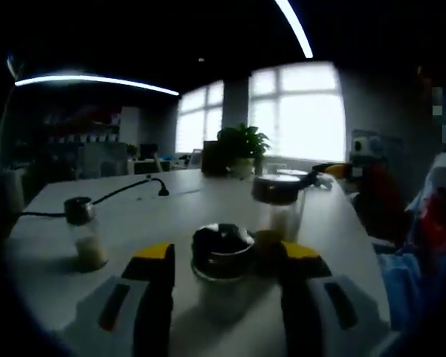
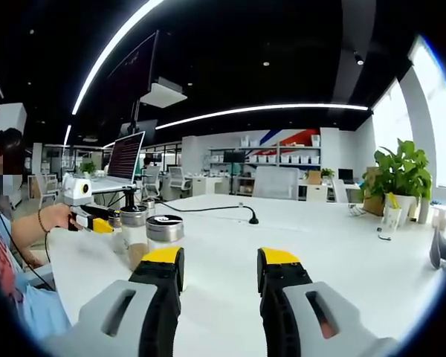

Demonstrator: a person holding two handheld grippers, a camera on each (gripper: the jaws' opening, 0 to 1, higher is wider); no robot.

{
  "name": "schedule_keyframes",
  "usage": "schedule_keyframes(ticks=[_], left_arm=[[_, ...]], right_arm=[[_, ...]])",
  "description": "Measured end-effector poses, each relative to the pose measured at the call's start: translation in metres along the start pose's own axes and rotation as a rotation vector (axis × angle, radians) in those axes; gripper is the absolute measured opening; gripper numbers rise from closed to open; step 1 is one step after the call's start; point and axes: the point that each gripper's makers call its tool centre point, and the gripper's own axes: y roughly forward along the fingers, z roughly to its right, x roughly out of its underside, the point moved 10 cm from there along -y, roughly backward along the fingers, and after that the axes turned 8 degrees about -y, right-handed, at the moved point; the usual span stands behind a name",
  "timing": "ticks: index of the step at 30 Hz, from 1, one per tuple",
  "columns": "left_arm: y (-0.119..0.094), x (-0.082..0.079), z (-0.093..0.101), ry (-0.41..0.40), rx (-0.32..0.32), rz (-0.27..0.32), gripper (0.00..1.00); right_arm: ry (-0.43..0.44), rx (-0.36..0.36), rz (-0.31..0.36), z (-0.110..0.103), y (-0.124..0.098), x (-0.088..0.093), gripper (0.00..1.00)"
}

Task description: Rotate the seasoning bottle until the label or dispensing opening points toward the visible target arrow and the bottle remains upright within the marked orientation range

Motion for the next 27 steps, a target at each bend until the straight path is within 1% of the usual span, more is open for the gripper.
schedule_keyframes(ticks=[1,2,3,4,5,7,8,9,10,11,12,13,14,15,16,17,18,19,20,21,22,23,24,25,27], left_arm=[[-0.002,0.000,0.001,-0.025,-0.023,0.018,0.61],[-0.003,-0.001,0.002,-0.042,-0.029,0.027,0.61],[-0.004,-0.001,0.003,-0.038,-0.032,0.031,0.61],[-0.006,-0.001,0.003,-0.028,-0.054,0.034,0.61],[-0.008,0.000,0.004,0.004,-0.095,0.030,0.61],[-0.009,0.000,0.009,0.010,-0.115,0.045,0.60],[-0.010,-0.001,0.010,-0.009,-0.130,0.067,0.60],[-0.011,-0.003,0.011,-0.050,-0.146,0.103,0.60],[-0.012,-0.003,0.012,-0.067,-0.160,0.124,0.60],[-0.012,-0.002,0.013,-0.072,-0.176,0.123,0.60],[-0.012,-0.002,0.015,-0.069,-0.192,0.116,0.61],[-0.012,-0.001,0.015,-0.065,-0.206,0.109,0.61],[-0.011,0.001,0.016,-0.058,-0.234,0.098,0.62],[-0.010,0.002,0.017,-0.058,-0.249,0.101,0.62],[-0.009,0.003,0.018,-0.064,-0.260,0.119,0.62],[-0.008,0.004,0.019,-0.092,-0.278,0.165,0.62],[-0.007,0.005,0.021,-0.098,-0.272,0.193,0.62],[-0.006,0.007,0.023,-0.097,-0.263,0.193,0.62],[-0.004,0.008,0.024,-0.098,-0.272,0.194,0.62],[-0.004,0.010,0.023,-0.086,-0.313,0.193,0.63],[-0.004,0.010,0.023,-0.071,-0.346,0.197,0.65],[-0.003,0.009,0.022,-0.062,-0.370,0.207,0.67],[-0.003,0.009,0.023,-0.062,-0.382,0.216,0.67],[-0.003,0.008,0.025,-0.063,-0.386,0.225,0.66],[-0.002,0.006,0.028,-0.065,-0.385,0.247,0.61]], right_arm=[[-0.001,0.002,0.000,0.000,0.000,0.000,0.40],[0.000,0.004,-0.001,0.000,0.000,0.000,0.41],[0.002,0.007,-0.006,0.000,0.000,0.000,0.43],[0.003,0.008,-0.010,0.000,0.000,0.001,0.44],[0.004,0.010,-0.012,0.000,0.000,0.001,0.45],[0.004,0.018,-0.011,0.001,0.000,0.000,0.49],[0.001,0.022,-0.013,0.001,0.000,0.000,0.51],[-0.003,0.028,-0.017,0.002,0.000,0.000,0.53],[-0.006,0.031,-0.019,0.002,-0.001,0.000,0.56],[-0.015,0.037,-0.018,0.003,0.000,0.000,0.59],[-0.042,0.045,-0.011,0.003,0.000,-0.001,0.61],[-0.050,0.050,-0.012,0.003,-0.001,-0.001,0.63],[-0.055,0.055,-0.012,0.003,0.000,-0.001,0.65],[-0.061,0.057,-0.013,0.003,0.000,-0.002,0.67],[-0.071,0.058,-0.016,0.003,0.000,-0.002,0.70],[-0.093,0.057,-0.031,0.003,0.000,-0.001,0.72],[-0.110,0.059,-0.045,0.002,0.001,-0.001,0.75],[-0.118,0.062,-0.048,0.002,0.001,-0.001,0.78],[-0.120,0.064,-0.049,0.002,0.002,-0.001,0.81],[-0.120,0.066,-0.049,0.002,0.002,-0.001,0.84],[-0.112,0.070,-0.048,0.003,0.002,0.000,0.89],[-0.103,0.076,-0.048,0.004,0.002,0.001,0.93],[-0.098,0.085,-0.050,0.005,0.002,0.001,0.96],[-0.098,0.094,-0.056,0.006,0.002,0.002,0.98],[-0.097,0.106,-0.058,0.008,0.002,0.002,0.98]])
